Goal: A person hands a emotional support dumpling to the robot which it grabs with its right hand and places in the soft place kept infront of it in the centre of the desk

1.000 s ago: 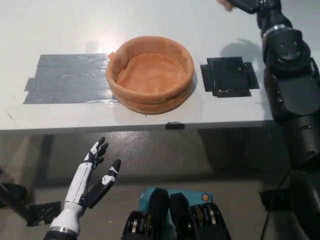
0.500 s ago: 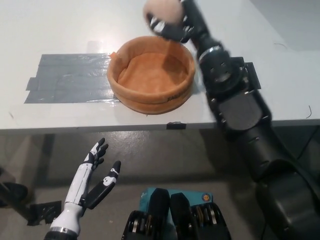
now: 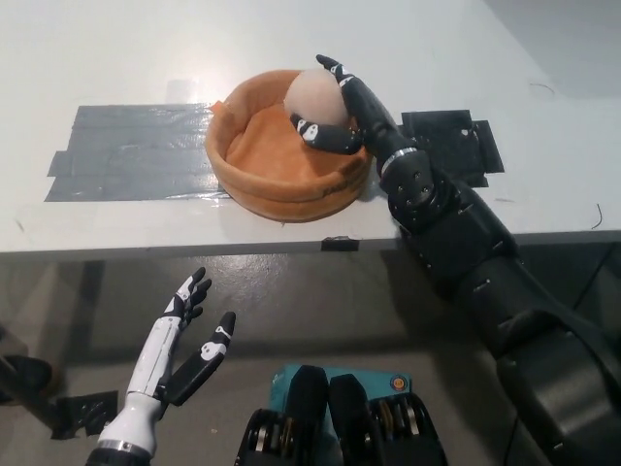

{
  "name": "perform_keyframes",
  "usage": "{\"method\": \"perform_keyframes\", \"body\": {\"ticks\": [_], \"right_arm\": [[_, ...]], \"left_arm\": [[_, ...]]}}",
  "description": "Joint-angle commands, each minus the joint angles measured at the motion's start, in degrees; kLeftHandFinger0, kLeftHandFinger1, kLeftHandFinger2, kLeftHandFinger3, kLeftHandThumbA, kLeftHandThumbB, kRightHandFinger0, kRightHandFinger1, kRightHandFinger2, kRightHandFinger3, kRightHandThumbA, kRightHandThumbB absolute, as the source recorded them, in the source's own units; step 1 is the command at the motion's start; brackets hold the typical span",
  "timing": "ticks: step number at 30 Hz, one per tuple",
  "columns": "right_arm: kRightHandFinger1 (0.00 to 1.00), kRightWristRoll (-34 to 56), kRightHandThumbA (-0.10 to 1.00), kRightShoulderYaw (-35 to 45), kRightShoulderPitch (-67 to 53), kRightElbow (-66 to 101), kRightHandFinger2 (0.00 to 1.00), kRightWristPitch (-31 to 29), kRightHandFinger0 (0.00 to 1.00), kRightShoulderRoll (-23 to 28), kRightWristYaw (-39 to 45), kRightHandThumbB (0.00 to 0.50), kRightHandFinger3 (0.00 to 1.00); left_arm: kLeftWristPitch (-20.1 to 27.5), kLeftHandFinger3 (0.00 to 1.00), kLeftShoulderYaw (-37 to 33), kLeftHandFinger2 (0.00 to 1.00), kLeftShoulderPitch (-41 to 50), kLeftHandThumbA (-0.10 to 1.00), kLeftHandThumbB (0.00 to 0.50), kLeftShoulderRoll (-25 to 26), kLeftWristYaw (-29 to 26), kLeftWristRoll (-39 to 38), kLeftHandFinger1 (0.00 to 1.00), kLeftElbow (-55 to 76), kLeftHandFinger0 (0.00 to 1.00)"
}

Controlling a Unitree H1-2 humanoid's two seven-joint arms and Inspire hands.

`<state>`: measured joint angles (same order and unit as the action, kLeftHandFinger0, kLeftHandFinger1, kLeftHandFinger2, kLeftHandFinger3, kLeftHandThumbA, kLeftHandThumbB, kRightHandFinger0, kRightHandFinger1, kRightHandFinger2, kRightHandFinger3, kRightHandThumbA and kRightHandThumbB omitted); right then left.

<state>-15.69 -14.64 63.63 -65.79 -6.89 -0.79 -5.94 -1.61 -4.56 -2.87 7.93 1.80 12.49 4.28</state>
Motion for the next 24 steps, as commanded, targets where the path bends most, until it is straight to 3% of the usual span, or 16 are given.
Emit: {"method": "perform_keyframes", "body": {"ticks": [1, 6, 11, 19, 22, 24], "right_arm": [[1.00, -1.46, 0.83, -1.28, 3.22, 2.22, 1.00, -2.47, 1.00, 1.30, 2.42, 0.409, 1.00], [1.00, -1.23, 0.99, -1.00, 2.30, 4.93, 1.00, -4.27, 1.00, 2.02, 1.91, 0.445, 1.00], [1.00, -1.42, 1.00, -0.11, 2.32, 9.08, 1.00, -6.17, 1.00, 2.66, 0.05, 0.499, 1.00], [1.00, 2.76, 1.00, 5.39, 1.61, 23.75, 1.00, -4.77, 1.00, 4.38, 2.13, 0.483, 1.00], [1.00, 3.48, 1.00, 7.12, -0.54, 36.35, 1.00, -1.22, 1.00, 6.22, 4.01, 0.448, 1.00], [1.00, 1.32, 1.00, 7.08, -2.39, 44.43, 1.00, 1.88, 1.00, 7.84, 4.17, 0.471, 1.00]], "left_arm": [[1.18, 1.00, -0.04, 1.00, -0.86, 0.65, 0.000, 0.56, 0.62, -0.27, 1.00, 2.16, 1.00], [0.73, 1.00, -0.11, 1.00, -0.98, 0.65, 0.000, 0.42, 0.80, -0.53, 1.00, 2.20, 1.00], [0.53, 1.00, -0.30, 1.00, -1.12, 0.65, 0.000, 0.65, 0.82, -0.01, 1.00, 2.42, 1.00], [-0.53, 1.00, -0.18, 1.00, -1.54, 0.65, 0.000, 0.44, 0.88, -0.24, 1.00, 2.93, 1.00], [-0.35, 1.00, 0.09, 1.00, -1.76, 0.67, 0.000, 0.54, 0.89, -0.73, 1.00, 2.28, 1.00], [0.38, 1.00, 0.12, 1.00, -2.02, 0.67, 0.000, 0.73, 1.06, -1.12, 1.00, 1.97, 1.00]]}}
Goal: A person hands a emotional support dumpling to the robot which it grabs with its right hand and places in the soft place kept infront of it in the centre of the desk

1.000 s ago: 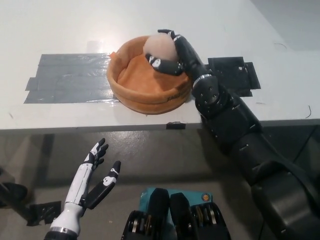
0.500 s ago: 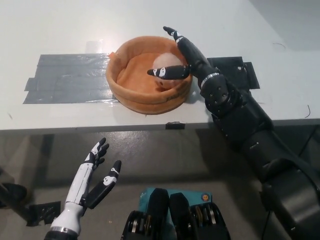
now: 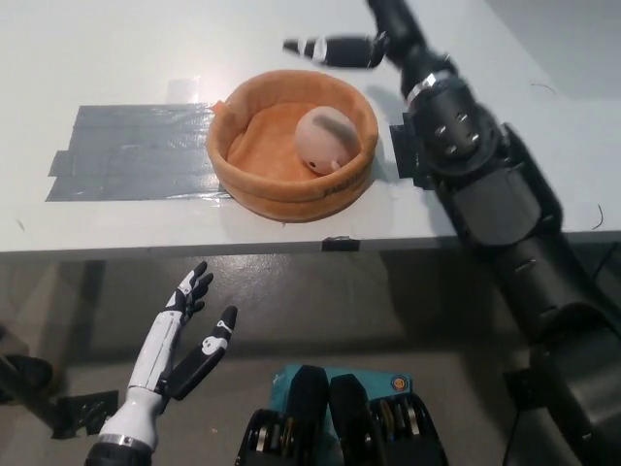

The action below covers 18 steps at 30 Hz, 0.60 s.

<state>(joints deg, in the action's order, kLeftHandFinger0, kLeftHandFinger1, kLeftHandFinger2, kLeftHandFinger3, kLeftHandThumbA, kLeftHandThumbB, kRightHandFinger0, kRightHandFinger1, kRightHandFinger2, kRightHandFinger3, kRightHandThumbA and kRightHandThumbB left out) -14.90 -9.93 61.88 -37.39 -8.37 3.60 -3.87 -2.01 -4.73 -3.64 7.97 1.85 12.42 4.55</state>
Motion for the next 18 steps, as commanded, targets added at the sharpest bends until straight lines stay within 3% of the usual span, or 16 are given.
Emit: {"method": "perform_keyframes", "body": {"ticks": [1, 8, 12, 18], "right_arm": [[1.00, 1.25, 1.00, 2.86, -1.72, 19.60, 1.00, 4.01, 1.00, 3.89, 2.76, 0.465, 1.00], [1.00, 4.62, 1.00, 4.37, -16.28, 47.11, 1.00, 7.95, 1.00, 7.29, 6.57, 0.455, 1.00], [1.00, 2.43, 1.00, 3.54, -28.25, 58.11, 1.00, 6.87, 1.00, 7.86, 6.46, 0.396, 1.00], [1.00, 4.84, 1.00, 2.78, -40.59, 60.12, 1.00, 3.82, 1.00, 6.48, 5.29, 0.322, 1.00]], "left_arm": [[0.10, 1.00, 0.46, 1.00, -1.37, 0.67, 0.000, 0.39, 0.80, -1.08, 1.00, 1.99, 1.00], [1.99, 1.00, 0.81, 1.00, -4.55, 0.68, 0.000, 0.93, 0.06, -0.41, 1.00, -0.16, 1.00], [2.33, 1.00, 0.62, 1.00, -5.92, 0.72, 0.000, 0.18, -0.46, -0.23, 1.00, -1.54, 1.00], [1.88, 1.00, 0.65, 1.00, -6.45, 0.73, 0.000, 0.56, -0.17, -0.17, 1.00, -1.66, 1.00]]}}
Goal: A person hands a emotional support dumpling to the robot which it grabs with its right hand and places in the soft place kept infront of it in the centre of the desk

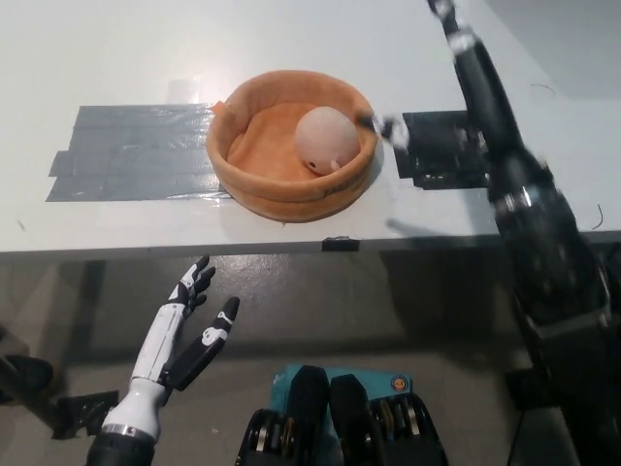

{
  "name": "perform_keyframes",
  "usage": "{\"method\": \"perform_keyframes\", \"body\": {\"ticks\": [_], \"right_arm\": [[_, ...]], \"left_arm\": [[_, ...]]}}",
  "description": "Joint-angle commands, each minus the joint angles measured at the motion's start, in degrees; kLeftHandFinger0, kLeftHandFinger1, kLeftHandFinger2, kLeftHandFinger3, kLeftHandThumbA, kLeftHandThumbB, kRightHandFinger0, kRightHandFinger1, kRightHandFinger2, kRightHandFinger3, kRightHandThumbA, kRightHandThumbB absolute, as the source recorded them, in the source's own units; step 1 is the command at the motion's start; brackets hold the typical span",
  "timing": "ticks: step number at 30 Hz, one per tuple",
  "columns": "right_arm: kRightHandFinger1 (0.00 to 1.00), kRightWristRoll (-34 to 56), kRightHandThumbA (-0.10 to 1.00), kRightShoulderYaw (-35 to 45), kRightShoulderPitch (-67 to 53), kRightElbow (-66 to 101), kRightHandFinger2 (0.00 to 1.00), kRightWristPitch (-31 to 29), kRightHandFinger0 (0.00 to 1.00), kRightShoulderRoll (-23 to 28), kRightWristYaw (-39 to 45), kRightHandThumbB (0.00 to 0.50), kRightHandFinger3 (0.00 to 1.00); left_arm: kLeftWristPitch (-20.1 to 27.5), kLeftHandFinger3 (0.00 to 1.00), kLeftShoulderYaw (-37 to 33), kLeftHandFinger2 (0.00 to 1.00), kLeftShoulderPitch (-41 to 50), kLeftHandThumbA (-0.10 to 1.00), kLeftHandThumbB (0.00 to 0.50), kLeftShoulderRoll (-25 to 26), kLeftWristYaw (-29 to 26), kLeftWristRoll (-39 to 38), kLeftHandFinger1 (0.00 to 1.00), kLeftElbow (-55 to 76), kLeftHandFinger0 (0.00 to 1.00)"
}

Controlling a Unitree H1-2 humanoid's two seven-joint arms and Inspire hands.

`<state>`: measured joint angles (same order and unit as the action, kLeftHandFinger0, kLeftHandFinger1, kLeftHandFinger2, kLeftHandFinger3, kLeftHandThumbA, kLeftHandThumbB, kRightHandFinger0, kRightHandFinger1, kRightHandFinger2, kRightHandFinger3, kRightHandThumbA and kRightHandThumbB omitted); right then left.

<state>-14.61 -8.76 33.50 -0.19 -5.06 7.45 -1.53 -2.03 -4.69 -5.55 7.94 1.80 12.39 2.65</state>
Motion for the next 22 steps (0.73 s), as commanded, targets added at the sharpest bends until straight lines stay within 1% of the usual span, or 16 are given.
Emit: {"method": "perform_keyframes", "body": {"ticks": [1, 3, 5, 6, 7, 8, 11, 13, 14, 15, 17, 18, 19, 22], "right_arm": [[1.00, 5.48, 1.00, 1.52, -15.45, 20.84, 1.00, -0.73, 1.00, 2.48, 2.82, 0.321, 1.00], [1.00, 4.84, 1.00, 1.77, -17.49, 18.66, 1.00, -1.28, 1.00, 2.24, 2.36, 0.317, 1.00], [1.00, 4.35, 0.99, 2.10, -19.78, 15.92, 1.00, -1.55, 1.00, 2.03, 1.89, 0.274, 1.00], [1.00, 4.22, 0.96, 2.40, -21.17, 13.06, 1.00, -2.14, 1.00, 1.96, 1.68, 0.246, 1.00], [1.00, 4.94, 0.94, 2.52, -21.88, 11.03, 1.00, -2.67, 1.00, 1.82, 1.94, 0.227, 1.00], [1.00, 5.71, 0.93, 2.53, -22.30, 7.98, 1.00, -3.48, 1.00, 1.66, 2.25, 0.218, 1.00], [1.00, 5.62, 0.92, 2.45, -22.64, 1.96, 1.00, -6.06, 1.00, 1.25, 2.12, 0.239, 1.00], [1.00, 5.43, 0.93, 2.49, -22.64, -0.77, 1.00, -6.71, 1.00, 1.06, 1.91, 0.274, 1.00], [1.00, 5.24, 0.89, 2.45, -22.63, -3.08, 1.00, -7.28, 1.00, 0.94, 1.71, 0.277, 1.00], [1.00, 4.95, 0.92, 2.24, -22.81, -4.73, 1.00, -7.16, 1.00, 0.84, 1.67, 0.274, 1.00], [1.00, 4.73, 0.92, 2.01, -23.12, -5.87, 1.00, -7.67, 1.00, 0.76, 1.66, 0.267, 1.00], [1.00, 5.03, 0.89, 1.78, -23.25, -7.52, 1.00, -8.80, 1.00, 0.79, 1.98, 0.228, 1.00], [1.00, 4.87, 0.88, 1.62, -23.39, -7.98, 1.00, -9.10, 1.00, 0.88, 2.10, 0.220, 1.00], [1.00, 4.31, 0.89, 1.30, -23.53, -9.55, 1.00, -10.17, 1.00, 1.17, 2.14, 0.222, 1.00]], "left_arm": [[1.65, 1.00, 0.54, 1.00, -4.59, 0.73, 0.000, 0.67, -0.11, 0.09, 1.00, 0.31, 1.00], [2.14, 1.00, 0.49, 1.00, -4.77, 0.73, 0.000, 0.71, -0.16, 0.10, 1.00, -0.16, 1.00], [2.20, 1.00, 0.48, 1.00, -4.44, 0.73, 0.000, 0.61, -0.01, -0.27, 1.00, -0.18, 1.00], [2.07, 1.00, 0.48, 1.00, -4.24, 0.73, 0.000, 0.52, 0.06, -0.42, 1.00, -0.04, 1.00], [1.94, 1.00, 0.55, 1.00, -4.05, 0.73, 0.000, 0.50, 0.16, -0.62, 1.00, 0.08, 1.00], [1.70, 1.00, 0.53, 1.00, -3.88, 0.73, 0.000, 0.57, 0.26, -0.62, 1.00, 0.25, 1.00], [2.25, 1.00, 0.37, 1.00, -3.51, 0.73, 0.000, 0.56, 0.07, -0.34, 1.00, 0.38, 1.00], [2.36, 1.00, 0.27, 1.00, -3.47, 0.72, 0.000, 0.47, 0.06, -0.34, 1.00, 0.18, 1.00], [2.51, 1.00, 0.19, 1.00, -3.36, 0.70, 0.000, 0.41, 0.03, -0.30, 1.00, 0.02, 1.00], [2.09, 1.00, 0.09, 1.00, -3.03, 0.70, 0.000, 0.40, -0.10, 0.13, 1.00, 0.27, 1.00], [1.90, 1.00, 0.04, 1.00, -2.50, 0.70, 0.000, 0.39, -0.18, 0.32, 1.00, 0.62, 1.00], [1.79, 1.00, 0.10, 1.00, -2.29, 0.70, 0.000, 0.46, -0.15, 0.29, 1.00, 0.76, 1.00], [1.65, 1.00, 0.09, 1.00, -2.15, 0.70, 0.000, 0.49, -0.12, 0.35, 1.00, 0.95, 1.00], [2.00, 1.00, 0.09, 1.00, -2.00, 0.68, 0.000, 0.57, -0.01, 0.17, 1.00, 0.94, 1.00]]}}
